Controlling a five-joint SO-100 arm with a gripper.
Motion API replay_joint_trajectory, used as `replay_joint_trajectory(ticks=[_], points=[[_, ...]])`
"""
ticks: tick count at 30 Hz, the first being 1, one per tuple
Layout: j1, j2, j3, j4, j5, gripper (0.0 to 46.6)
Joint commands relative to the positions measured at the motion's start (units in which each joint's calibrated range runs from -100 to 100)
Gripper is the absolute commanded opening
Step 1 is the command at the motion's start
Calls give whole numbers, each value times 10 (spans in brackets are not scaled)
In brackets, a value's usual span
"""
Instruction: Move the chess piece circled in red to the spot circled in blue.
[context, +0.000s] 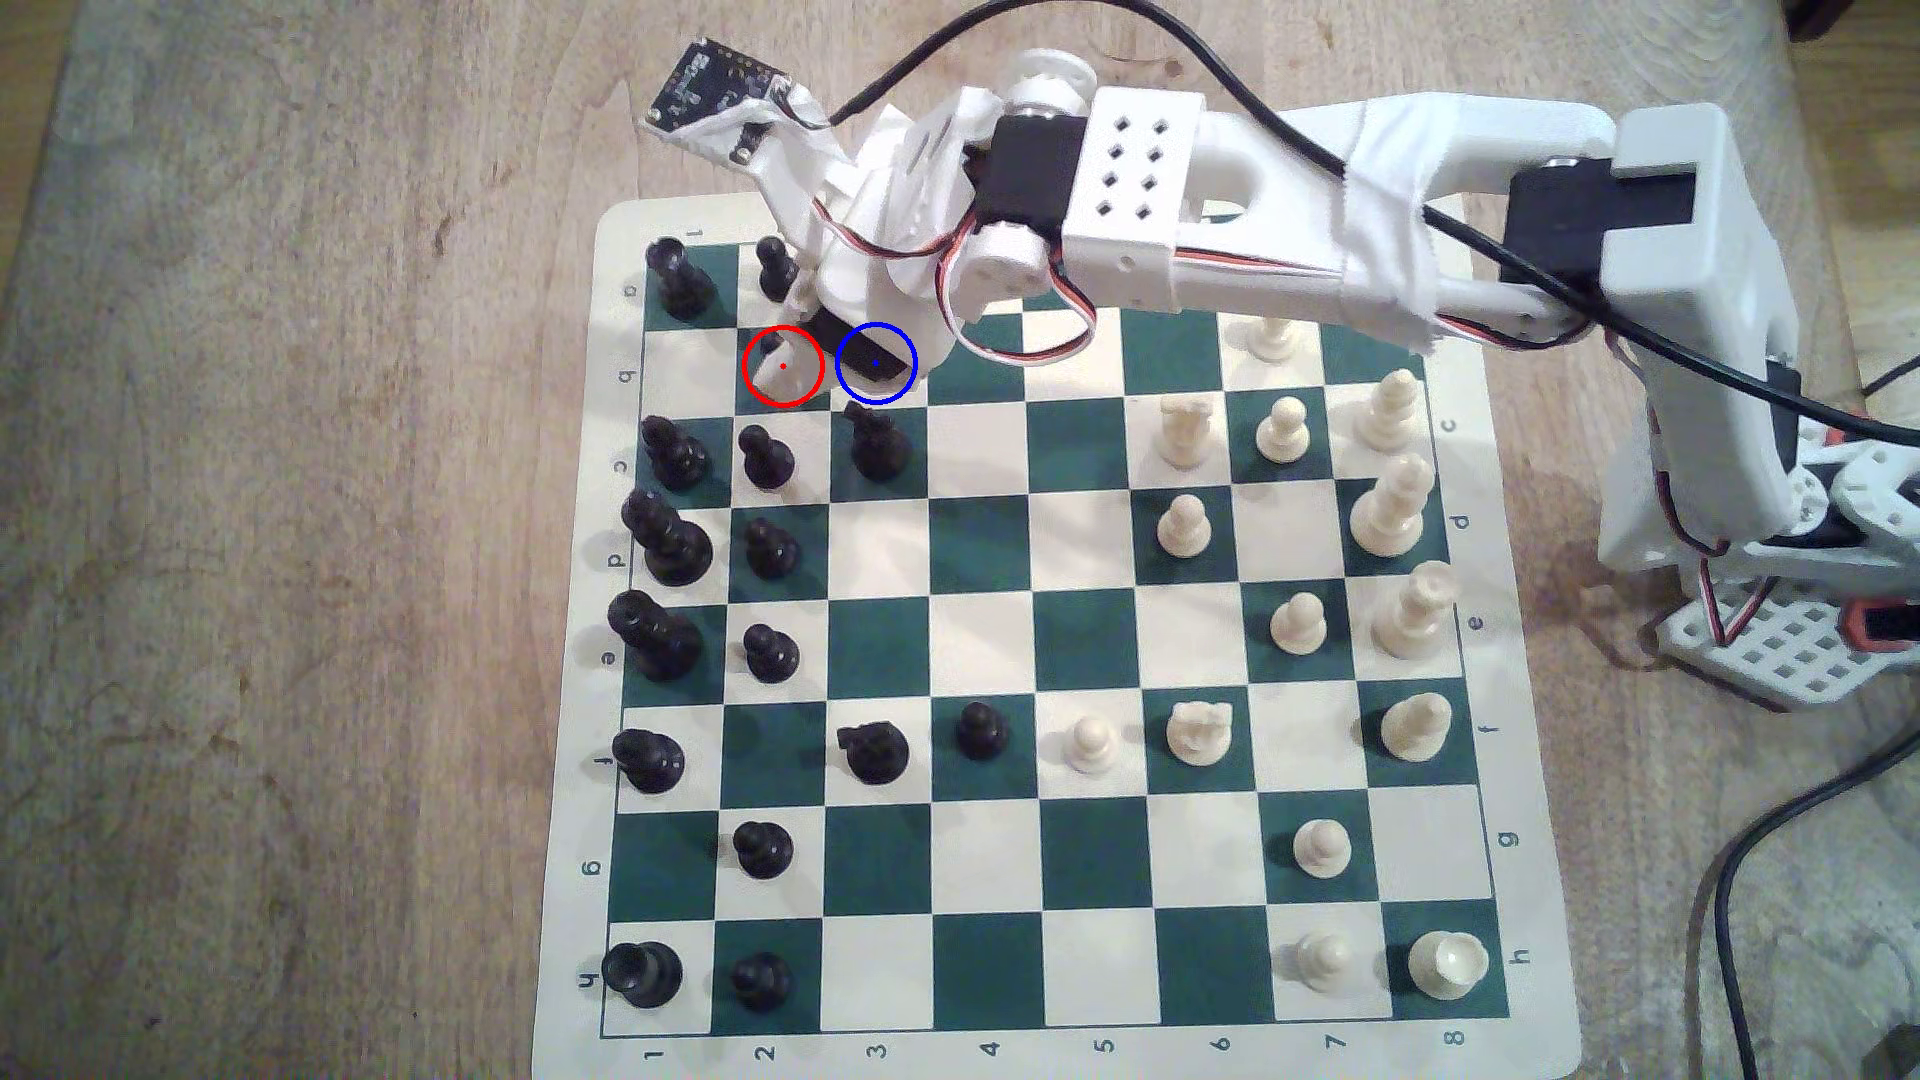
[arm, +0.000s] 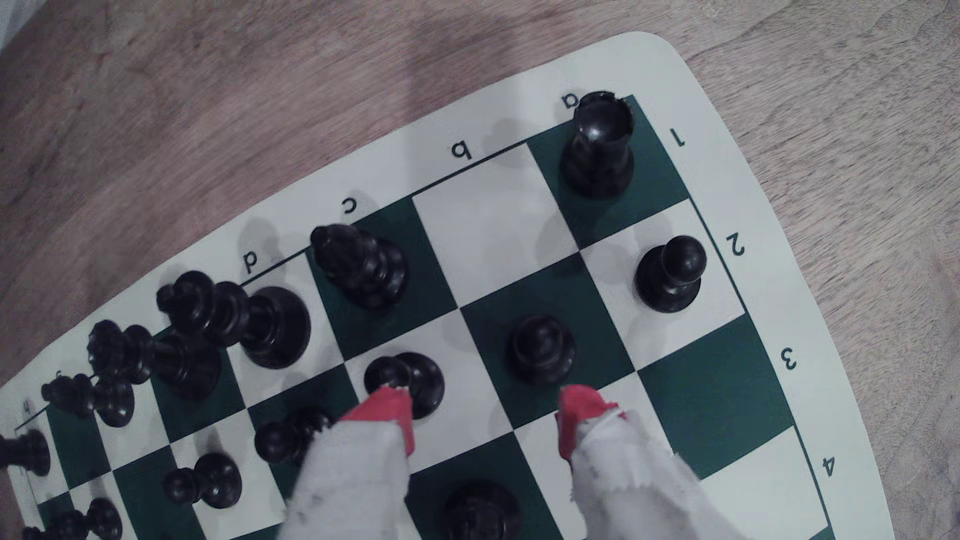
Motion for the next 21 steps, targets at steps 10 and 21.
replay_joint_trajectory(ticks=[10,21], points=[[-2,39,-47,-50,-3,157],[2,69,-59,-66,-3,151]])
